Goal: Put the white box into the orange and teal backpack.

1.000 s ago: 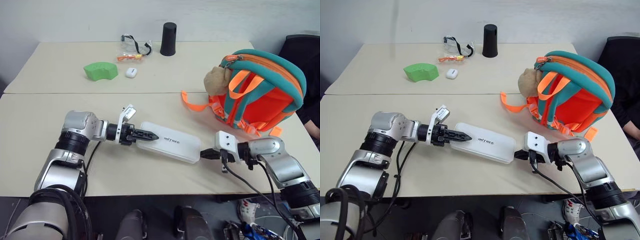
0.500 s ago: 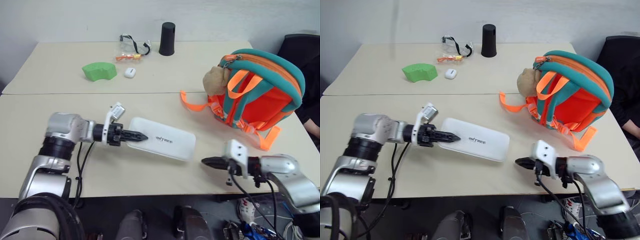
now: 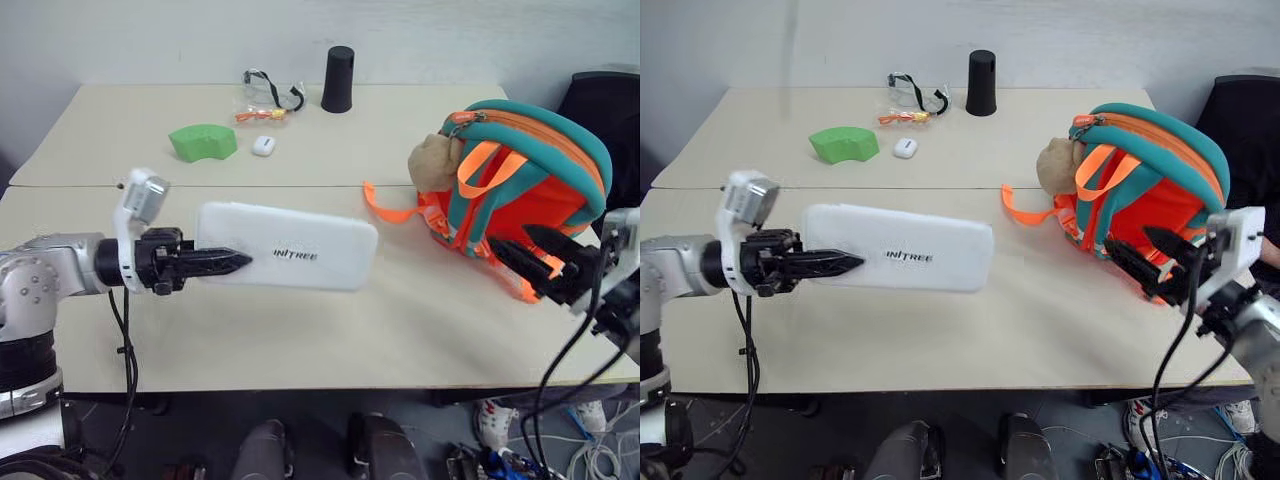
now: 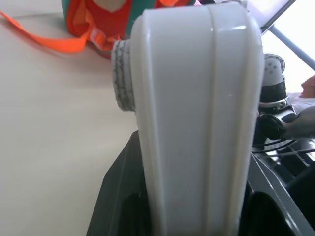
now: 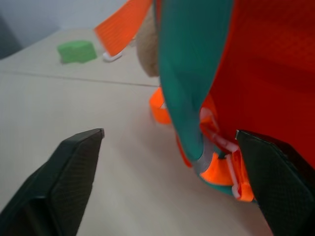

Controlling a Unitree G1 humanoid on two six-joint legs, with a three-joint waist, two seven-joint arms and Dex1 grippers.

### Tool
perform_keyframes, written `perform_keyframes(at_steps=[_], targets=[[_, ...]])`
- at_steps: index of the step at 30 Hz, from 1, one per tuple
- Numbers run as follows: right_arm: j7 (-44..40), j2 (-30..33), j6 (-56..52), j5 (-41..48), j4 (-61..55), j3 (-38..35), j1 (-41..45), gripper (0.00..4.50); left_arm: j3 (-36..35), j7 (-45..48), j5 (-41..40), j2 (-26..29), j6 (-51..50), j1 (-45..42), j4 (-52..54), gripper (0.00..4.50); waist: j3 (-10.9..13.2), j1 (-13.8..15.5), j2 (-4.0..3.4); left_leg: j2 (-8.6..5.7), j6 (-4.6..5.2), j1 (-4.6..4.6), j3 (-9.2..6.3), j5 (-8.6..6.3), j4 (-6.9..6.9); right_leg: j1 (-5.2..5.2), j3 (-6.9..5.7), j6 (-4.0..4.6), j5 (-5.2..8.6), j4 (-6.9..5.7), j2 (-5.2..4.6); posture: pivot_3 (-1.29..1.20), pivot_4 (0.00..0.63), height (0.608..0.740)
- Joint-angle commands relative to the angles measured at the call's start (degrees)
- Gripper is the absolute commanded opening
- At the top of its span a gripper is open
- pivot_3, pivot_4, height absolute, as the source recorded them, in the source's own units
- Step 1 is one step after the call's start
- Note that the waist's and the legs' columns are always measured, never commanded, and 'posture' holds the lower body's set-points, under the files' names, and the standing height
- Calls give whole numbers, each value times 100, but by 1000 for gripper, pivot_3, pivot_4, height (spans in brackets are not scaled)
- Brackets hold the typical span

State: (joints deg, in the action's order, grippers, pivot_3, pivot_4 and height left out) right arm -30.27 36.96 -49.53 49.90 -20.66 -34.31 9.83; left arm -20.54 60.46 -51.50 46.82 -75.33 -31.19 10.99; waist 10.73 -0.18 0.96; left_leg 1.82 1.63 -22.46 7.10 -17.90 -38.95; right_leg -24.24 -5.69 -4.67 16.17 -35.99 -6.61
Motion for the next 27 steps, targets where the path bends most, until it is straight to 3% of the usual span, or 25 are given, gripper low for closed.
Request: perform_keyframes(at_steps=[1,11,12,14,25,27], targets=[[219,-276,238,-150,772,496,843,4459,-258,-345,-314,-74,6,-56,188,1335,0,-19,0,-1,0,-2,1,1,0,-1,-2,0,0,0,1,0,150,740],[-23,-659,1233,-1118,2660,1517,2525,4459,-258,-877,-555,-138,119,-182,37,1335,1,-59,-1,-3,3,-17,13,7,-6,-15,3,-6,-3,-5,14,0,150,740],[-75,-667,1375,-1214,2789,1572,2598,4291,-268,-925,-581,-153,122,-187,33,1335,1,-60,-1,-2,3,-17,13,7,-4,-16,3,-6,-3,-6,14,0,150,740],[-202,-668,1573,-1316,2907,1642,2652,3902,-285,-1007,-624,-166,138,-185,30,1335,1,-58,-1,-1,3,-22,10,8,-2,-16,-1,-7,-3,-10,14,0,150,740],[-1006,-514,1495,-1045,2100,1727,2293,27,-271,-1230,-533,-105,480,-337,-308,1335,1,-129,-1,0,2,-37,4,9,-3,-22,-8,-13,-7,-9,15,0,150,740],[-1378,-337,1235,-735,1617,1739,2079,10,-240,-1221,-469,-74,605,-417,-452,1335,1,-127,-2,0,2,-40,2,9,-3,-24,-10,-13,-7,-8,15,0,150,740]])
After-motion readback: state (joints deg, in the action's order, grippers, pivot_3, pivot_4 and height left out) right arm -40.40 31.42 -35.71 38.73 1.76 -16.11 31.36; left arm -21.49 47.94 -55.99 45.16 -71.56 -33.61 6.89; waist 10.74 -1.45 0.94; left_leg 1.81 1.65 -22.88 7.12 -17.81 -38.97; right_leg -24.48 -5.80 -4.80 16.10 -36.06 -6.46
